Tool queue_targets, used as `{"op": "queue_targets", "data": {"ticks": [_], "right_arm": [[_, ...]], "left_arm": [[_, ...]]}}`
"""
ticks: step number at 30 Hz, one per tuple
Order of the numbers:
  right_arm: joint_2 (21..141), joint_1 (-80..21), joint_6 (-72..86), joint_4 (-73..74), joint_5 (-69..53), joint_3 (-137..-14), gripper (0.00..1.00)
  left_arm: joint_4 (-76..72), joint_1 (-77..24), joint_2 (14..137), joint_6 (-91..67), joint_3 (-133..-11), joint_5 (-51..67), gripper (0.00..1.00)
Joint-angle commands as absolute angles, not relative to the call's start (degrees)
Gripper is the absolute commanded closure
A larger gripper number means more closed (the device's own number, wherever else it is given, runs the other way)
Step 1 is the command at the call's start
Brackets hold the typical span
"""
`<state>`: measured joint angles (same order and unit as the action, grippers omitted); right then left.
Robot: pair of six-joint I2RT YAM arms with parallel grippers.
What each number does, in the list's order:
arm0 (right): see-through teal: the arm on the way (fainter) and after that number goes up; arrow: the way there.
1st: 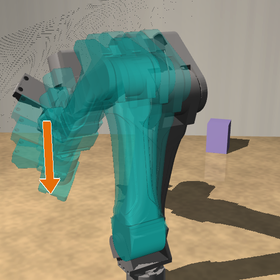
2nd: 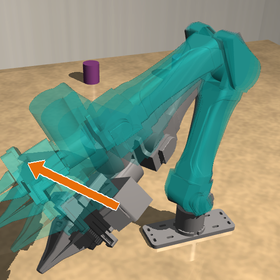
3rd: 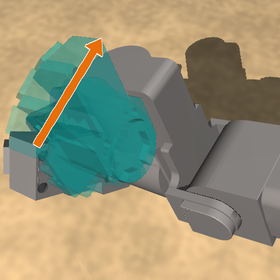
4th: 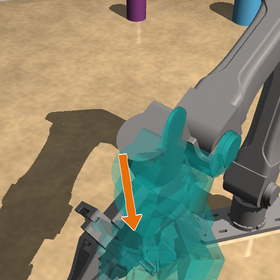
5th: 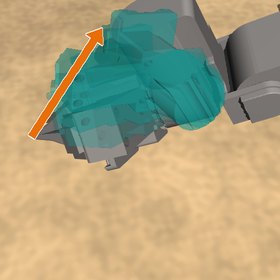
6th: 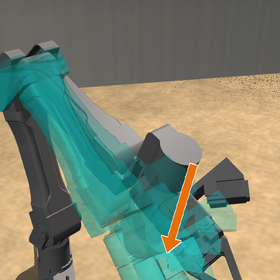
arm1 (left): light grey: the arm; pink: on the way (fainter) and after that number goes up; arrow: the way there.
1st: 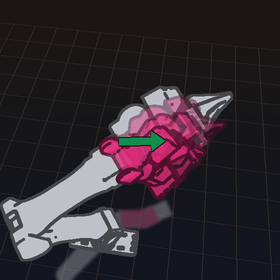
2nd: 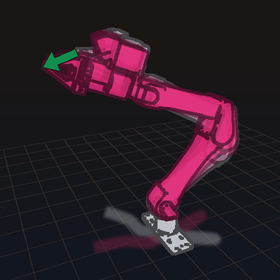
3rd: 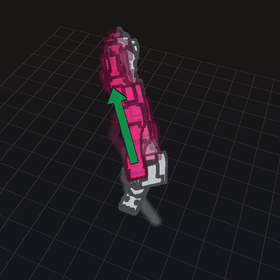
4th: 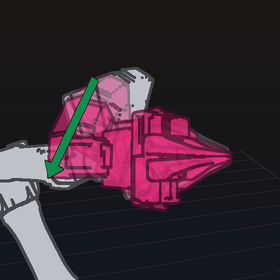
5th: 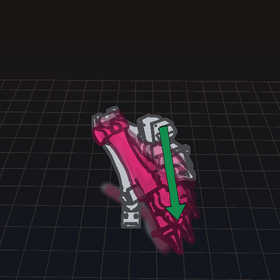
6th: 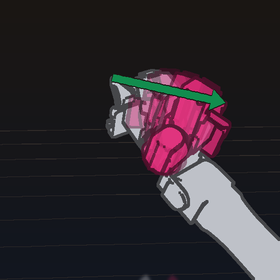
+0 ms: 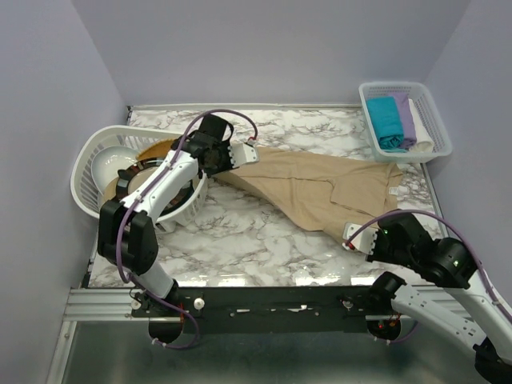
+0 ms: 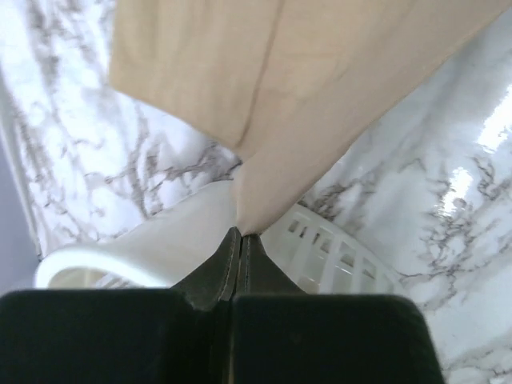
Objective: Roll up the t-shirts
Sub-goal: Fold the T-shirt at the center of the board.
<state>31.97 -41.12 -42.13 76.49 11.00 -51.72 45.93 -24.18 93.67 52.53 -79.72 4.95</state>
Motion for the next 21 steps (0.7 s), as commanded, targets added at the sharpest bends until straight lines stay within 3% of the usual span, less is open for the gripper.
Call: {"op": "queue_targets", "data": {"ticks": [1,21], "right_arm": [[30.4,-40.7,-42.3,79.3,13.2,-50.4,1.00],[29.5,-39.4,-37.3,62.2,14.8,-40.6,0.99]], "left_arm": [[40.8,-22.8,90.2,48.3,-79.7,8.5,1.00],[38.1,-21.2,87.6,45.8,-77.3,10.7,1.00]]}}
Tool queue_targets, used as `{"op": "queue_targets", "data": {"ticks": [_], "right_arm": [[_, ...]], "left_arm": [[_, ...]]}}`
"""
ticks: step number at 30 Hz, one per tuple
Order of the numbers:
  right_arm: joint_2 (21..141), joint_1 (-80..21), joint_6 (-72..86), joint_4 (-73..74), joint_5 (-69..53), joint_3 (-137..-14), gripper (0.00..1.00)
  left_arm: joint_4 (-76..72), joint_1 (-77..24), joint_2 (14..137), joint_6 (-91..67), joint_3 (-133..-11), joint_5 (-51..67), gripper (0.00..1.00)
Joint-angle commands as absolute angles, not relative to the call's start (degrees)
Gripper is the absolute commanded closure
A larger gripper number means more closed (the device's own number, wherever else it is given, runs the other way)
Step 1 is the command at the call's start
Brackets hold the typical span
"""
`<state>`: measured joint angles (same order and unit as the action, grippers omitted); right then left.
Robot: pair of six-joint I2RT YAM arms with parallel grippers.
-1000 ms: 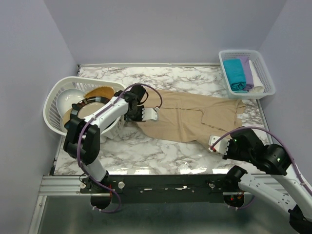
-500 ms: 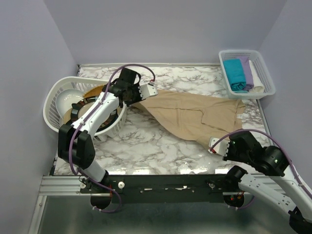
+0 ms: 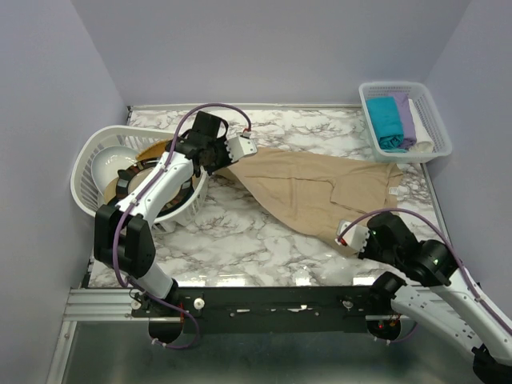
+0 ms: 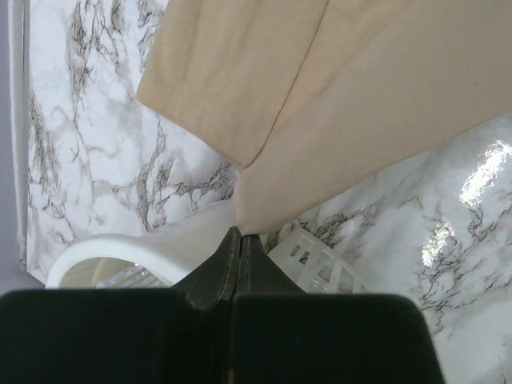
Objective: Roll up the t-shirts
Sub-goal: Fold the T-shirt at the center of the board.
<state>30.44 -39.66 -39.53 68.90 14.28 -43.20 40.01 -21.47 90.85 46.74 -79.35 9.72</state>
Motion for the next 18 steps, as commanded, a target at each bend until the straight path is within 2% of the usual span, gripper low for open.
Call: {"op": "queue_targets", "data": {"ticks": [1,12,16,18], "right_arm": [[29.8,-39.4,-37.3,60.8,13.8,-40.4,1.00],[36.0,-38.5,-42.3,41.9,7.5,-37.0,1.00],[38.5,-33.9,-43.5,33.2,5.5,-31.6,0.99],[40.9,-31.0,-41.5,31.1,4.7,-33.9,0.99]], "left_arm": [[37.8,-21.2,87.3,45.8,-76.8,10.5,1.00],[38.3,-21.1,85.4,45.4,-75.0,10.1,1.00],[38.5,-21.1,86.2,44.6,-75.8,9.9,1.00],[39.3,-21.1,86.3,45.0,-76.4,9.5,1.00]]}}
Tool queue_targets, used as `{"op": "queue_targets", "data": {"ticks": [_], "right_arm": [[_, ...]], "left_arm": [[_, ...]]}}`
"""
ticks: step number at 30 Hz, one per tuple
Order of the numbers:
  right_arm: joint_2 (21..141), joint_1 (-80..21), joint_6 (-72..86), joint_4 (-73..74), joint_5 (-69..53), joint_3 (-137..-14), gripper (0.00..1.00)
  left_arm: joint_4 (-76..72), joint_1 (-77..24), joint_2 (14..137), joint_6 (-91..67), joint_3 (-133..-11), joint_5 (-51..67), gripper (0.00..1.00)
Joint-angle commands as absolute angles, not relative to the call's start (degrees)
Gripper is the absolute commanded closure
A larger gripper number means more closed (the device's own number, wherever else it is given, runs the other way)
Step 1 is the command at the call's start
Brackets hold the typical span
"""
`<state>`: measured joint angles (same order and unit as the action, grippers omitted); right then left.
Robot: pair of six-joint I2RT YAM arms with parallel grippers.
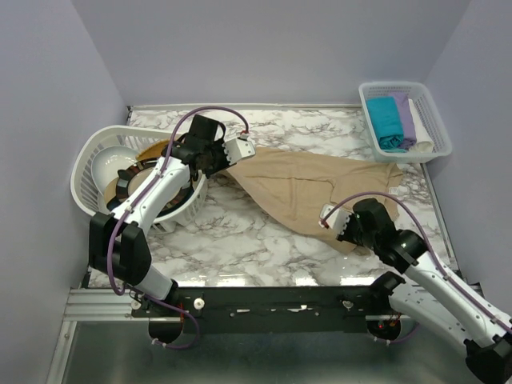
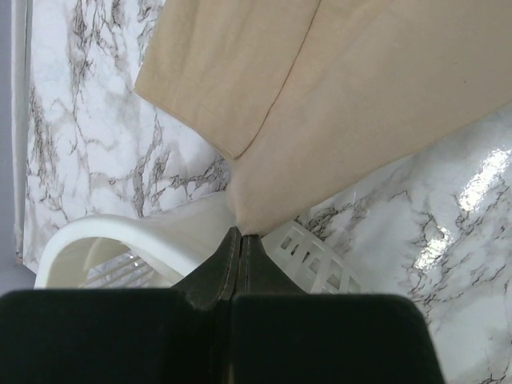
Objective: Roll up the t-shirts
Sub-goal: Fold the T-shirt at the center of the board.
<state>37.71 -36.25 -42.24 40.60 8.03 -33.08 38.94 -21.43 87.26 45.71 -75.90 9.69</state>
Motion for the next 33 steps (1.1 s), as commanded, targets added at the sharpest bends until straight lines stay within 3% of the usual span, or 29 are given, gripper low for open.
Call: {"op": "queue_targets", "data": {"ticks": [1,11,18,33], "right_arm": [[41.7,-28.3,-40.5,31.5,3.2,-35.3,0.99],[45.8,-25.5,-28.5,44.5,-6.4,-54.0,1.00],[45.4,-25.5,-27.9,52.4,-5.0,-61.8,0.99],[30.4,-24.4,-26.2,57.7,8.8,-47.8,1.00]], "left_arm": [[40.1,-21.1,86.3,45.3,-76.5,9.5,1.00],[41.0,-21.1,84.7,44.3,-75.1,10.6,1.00],[41.1,-21.1,83.8,41.6,-75.9,10.8,1.00],[38.3,-21.0,85.1,39.9,-71.7,10.6,1.00]]}}
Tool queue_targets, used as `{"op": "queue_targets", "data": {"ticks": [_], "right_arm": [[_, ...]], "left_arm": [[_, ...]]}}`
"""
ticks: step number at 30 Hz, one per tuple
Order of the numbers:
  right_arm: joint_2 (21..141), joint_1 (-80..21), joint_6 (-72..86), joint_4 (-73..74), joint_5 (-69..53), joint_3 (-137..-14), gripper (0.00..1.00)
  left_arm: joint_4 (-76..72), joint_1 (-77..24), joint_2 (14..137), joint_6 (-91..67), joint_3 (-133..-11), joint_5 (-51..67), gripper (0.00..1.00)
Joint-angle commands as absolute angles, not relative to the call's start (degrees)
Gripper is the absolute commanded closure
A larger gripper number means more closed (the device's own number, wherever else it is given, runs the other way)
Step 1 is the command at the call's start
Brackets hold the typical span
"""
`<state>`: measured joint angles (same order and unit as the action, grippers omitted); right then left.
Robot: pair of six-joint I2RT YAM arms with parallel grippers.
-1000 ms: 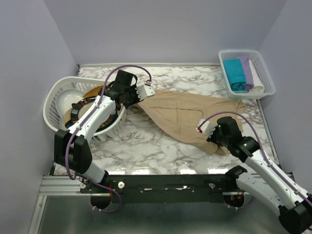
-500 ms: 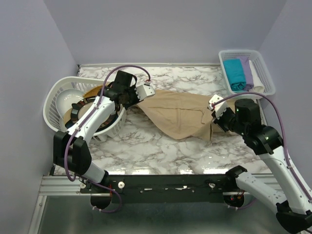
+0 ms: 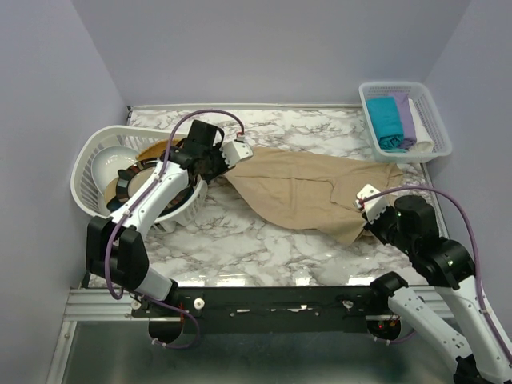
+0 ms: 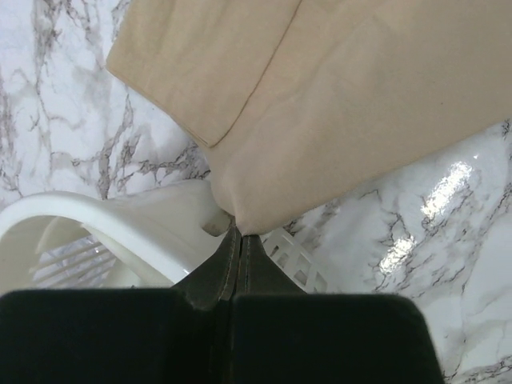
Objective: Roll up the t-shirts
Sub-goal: Fold the T-shirt at the center of the board.
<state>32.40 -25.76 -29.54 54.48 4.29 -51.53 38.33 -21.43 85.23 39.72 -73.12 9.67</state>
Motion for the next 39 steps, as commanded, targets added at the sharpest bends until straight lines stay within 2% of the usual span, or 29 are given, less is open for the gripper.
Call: {"op": "queue_targets", "data": {"ticks": [1,9,13,17,26,39], "right_arm": [[30.6,-23.0,-25.9,57.4,8.4,-47.5,0.99],[39.9,-15.8,-26.8,51.2,3.9,-50.1,0.99],[45.3,-2.8,-31.4,49.0,-2.0,-52.8,1.00],[50.3,4.0,-35.5,46.2,-5.9,-57.0,1.00],[59.8,6.4,-32.3,43.2,-8.7,-61.0,1.00],[63.5,7.1,-31.5,41.6,-10.4,-62.8,1.00]], "left_arm": [[38.9,-21.0,85.3,40.3,-71.8,11.3,1.00],[43.5,-21.0,92.4,44.2,-75.7,12.2,1.00],[45.0,-21.0,94.7,46.0,-76.6,11.9,1.00],[43.3,-20.3,95.9,43.8,-77.1,10.4,1.00],[41.6,-18.5,98.7,34.2,-81.6,10.3,1.00],[40.5,-17.8,100.3,30.5,-85.6,5.1,1.00]]}}
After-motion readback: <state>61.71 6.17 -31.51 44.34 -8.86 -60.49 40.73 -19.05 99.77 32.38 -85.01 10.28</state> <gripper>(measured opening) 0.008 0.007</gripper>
